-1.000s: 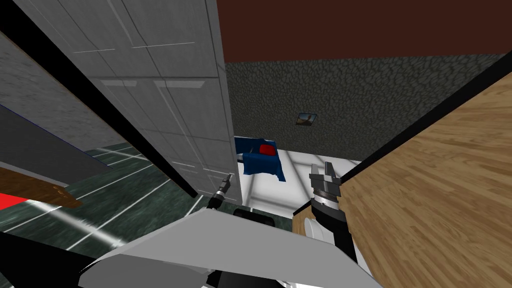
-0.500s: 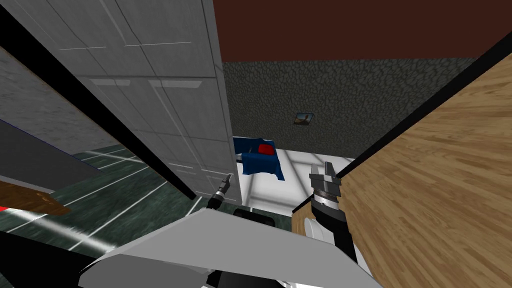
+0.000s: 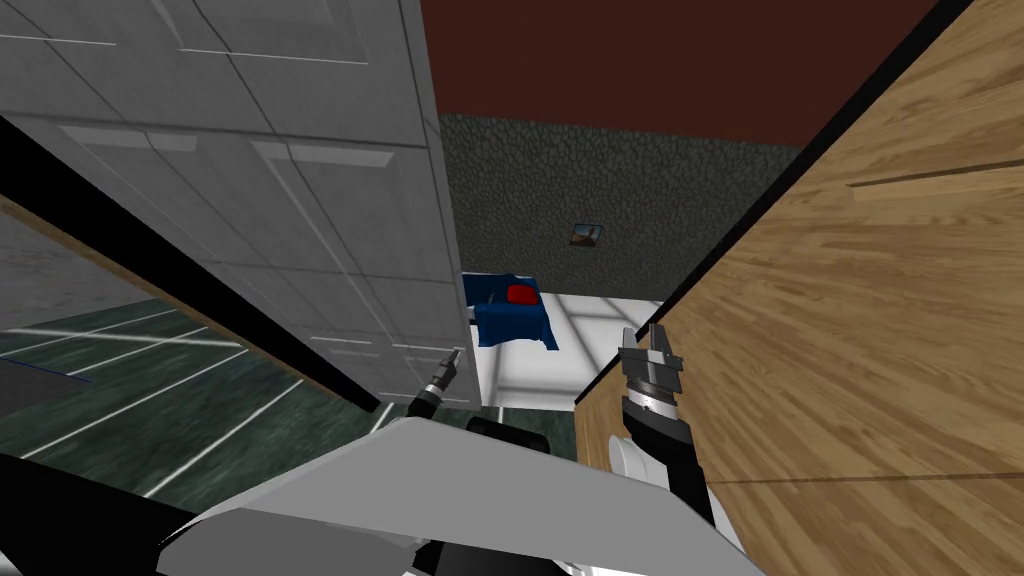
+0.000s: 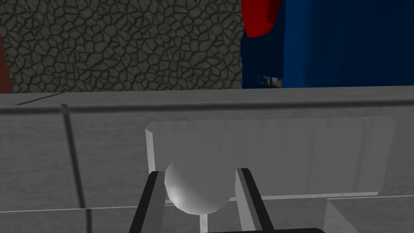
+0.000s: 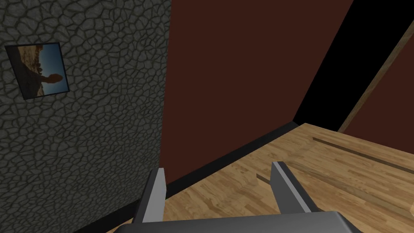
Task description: Pull the door open
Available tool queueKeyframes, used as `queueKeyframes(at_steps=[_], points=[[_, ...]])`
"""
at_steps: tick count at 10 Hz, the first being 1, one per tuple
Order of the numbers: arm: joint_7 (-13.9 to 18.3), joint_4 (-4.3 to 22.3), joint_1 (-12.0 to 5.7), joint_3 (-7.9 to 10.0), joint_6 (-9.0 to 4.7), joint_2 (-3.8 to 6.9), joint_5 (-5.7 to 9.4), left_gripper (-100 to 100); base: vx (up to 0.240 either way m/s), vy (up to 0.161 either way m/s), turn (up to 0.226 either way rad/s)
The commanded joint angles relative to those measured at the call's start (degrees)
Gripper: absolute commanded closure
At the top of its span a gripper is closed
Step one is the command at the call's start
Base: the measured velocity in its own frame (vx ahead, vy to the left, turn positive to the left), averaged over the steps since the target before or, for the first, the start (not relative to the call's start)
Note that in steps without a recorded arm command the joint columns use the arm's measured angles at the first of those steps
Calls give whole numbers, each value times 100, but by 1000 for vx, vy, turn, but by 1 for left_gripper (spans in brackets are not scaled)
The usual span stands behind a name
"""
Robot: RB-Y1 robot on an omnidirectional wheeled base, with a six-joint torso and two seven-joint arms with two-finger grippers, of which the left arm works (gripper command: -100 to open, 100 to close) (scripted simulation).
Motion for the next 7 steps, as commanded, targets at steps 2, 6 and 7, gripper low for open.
queueKeyframes(at_steps=[2,6,7], points=[[165,-21,108,-142,-114,143,-54,100,-172,-5,31],[307,-58,193,-233,-212,289,-87,100,-197,-8,76],[282,-52,193,-211,-177,281,-81,100,-86,-7,37]])
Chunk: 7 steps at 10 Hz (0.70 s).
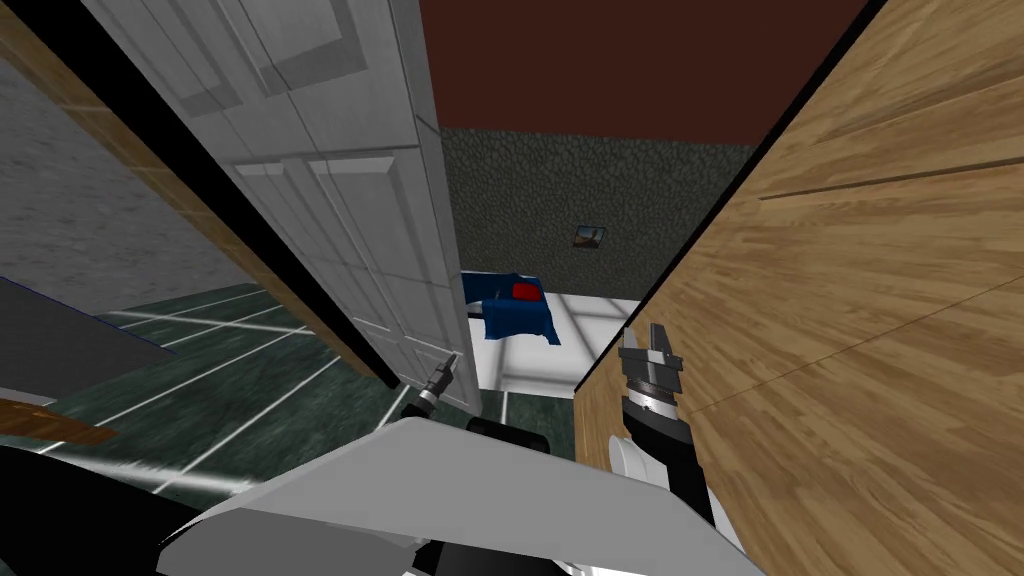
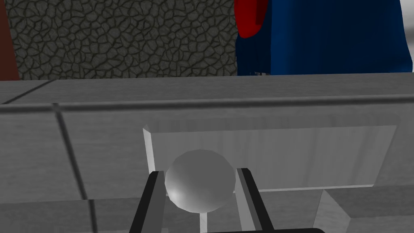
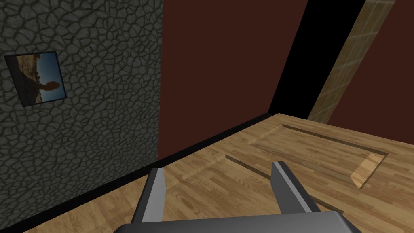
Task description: Pull the door open
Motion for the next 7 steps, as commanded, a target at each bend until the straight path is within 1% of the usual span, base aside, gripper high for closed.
queueKeyframes(at_steps=[1,3,4,7], points=[[82,81,25,-9,-140,95,9,100,-132,81,-203],[200,199,62,-21,-342,232,22,100,-194,83,-279],[234,233,72,-25,-400,272,26,100,-147,52,-153],[443,440,137,-46,-757,513,49,100,-194,35,-194]])
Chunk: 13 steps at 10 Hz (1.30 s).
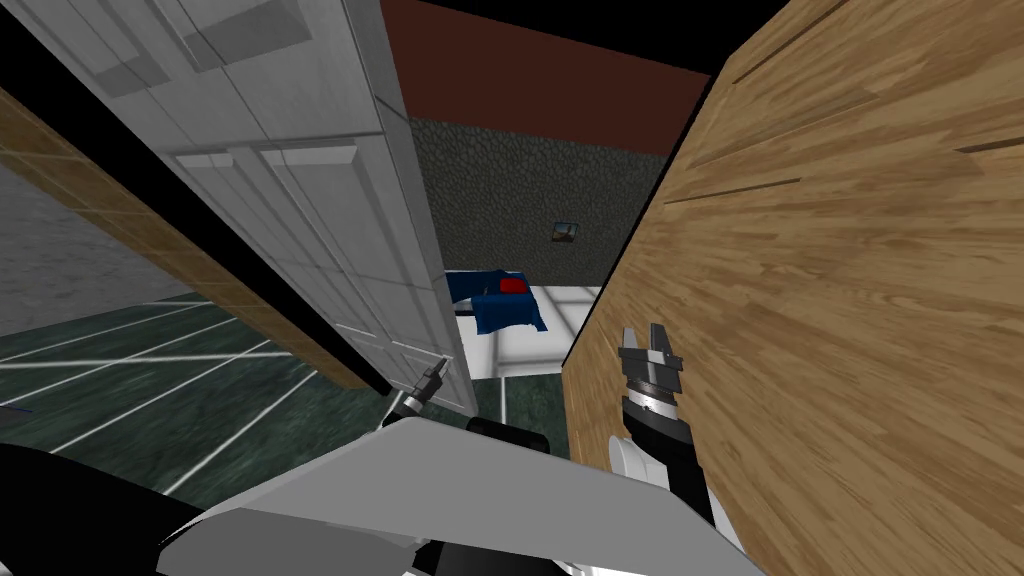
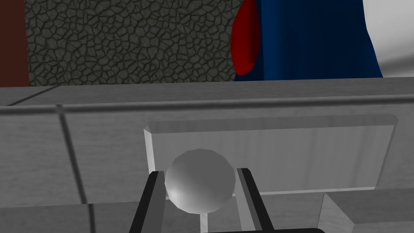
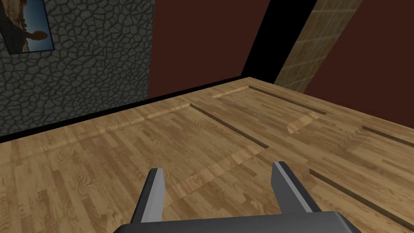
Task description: Pull the door open
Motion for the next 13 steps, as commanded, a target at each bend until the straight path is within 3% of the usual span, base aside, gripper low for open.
queueKeyframes(at_steps=[1,3,4,7,13], points=[[109,65,62,-9,-154,122,12,100,-192,3,-108],[223,178,97,-21,-348,255,25,100,-189,-3,-72],[173,164,66,-13,-260,211,21,100,-87,-5,9],[167,490,-233,18,-231,174,53,100,-199,30,-122],[127,1243,-1017,87,-152,55,131,100,-211,61,-174]])
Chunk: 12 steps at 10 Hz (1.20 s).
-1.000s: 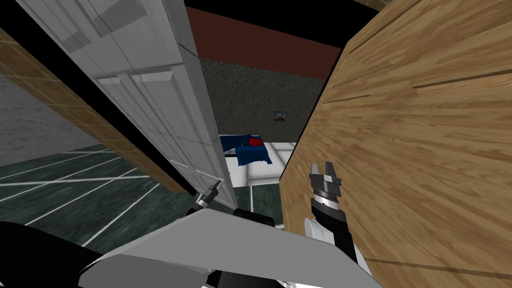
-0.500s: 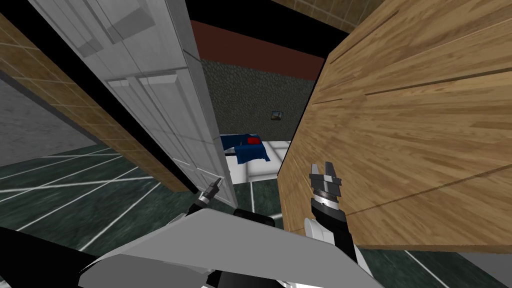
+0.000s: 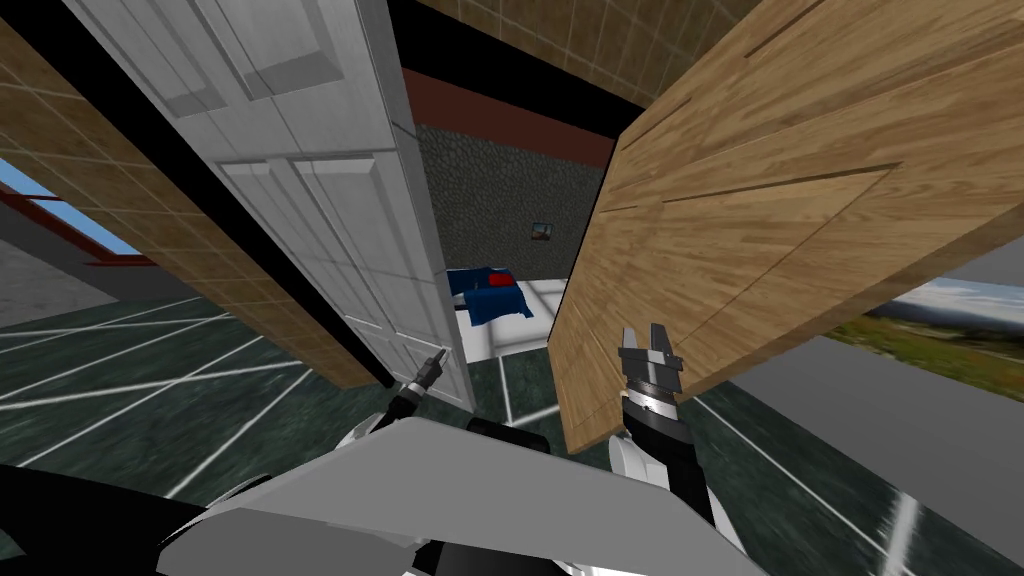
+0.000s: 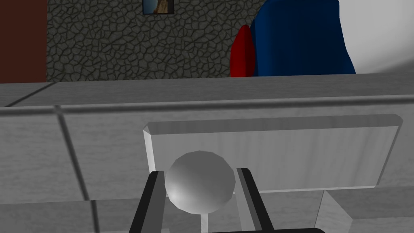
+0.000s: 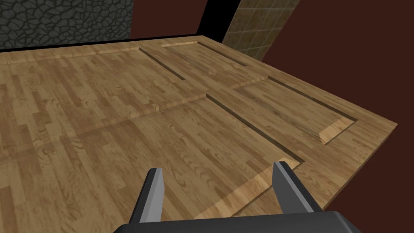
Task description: Pull the door open
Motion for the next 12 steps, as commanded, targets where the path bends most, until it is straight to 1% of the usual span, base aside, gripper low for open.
queueKeyframes(at_steps=[1,3,5,6,8,10,11,12], points=[[-9,170,-186,-27,30,-70,-2,100,-203,56,-164],[-22,421,-448,-4,57,-110,24,100,-210,72,-197],[-28,540,-572,7,69,-129,37,100,-142,64,-83],[-37,708,-747,22,87,-156,54,100,-186,67,-144],[-47,903,-950,40,107,-187,74,100,-227,78,-159],[-58,1126,-1182,61,130,-222,97,100,-232,118,-173],[-55,1075,-1119,72,108,-189,99,100,-103,48,-49],[79,1085,-1008,-49,-67,-80,38,100,-128,67,-108]])
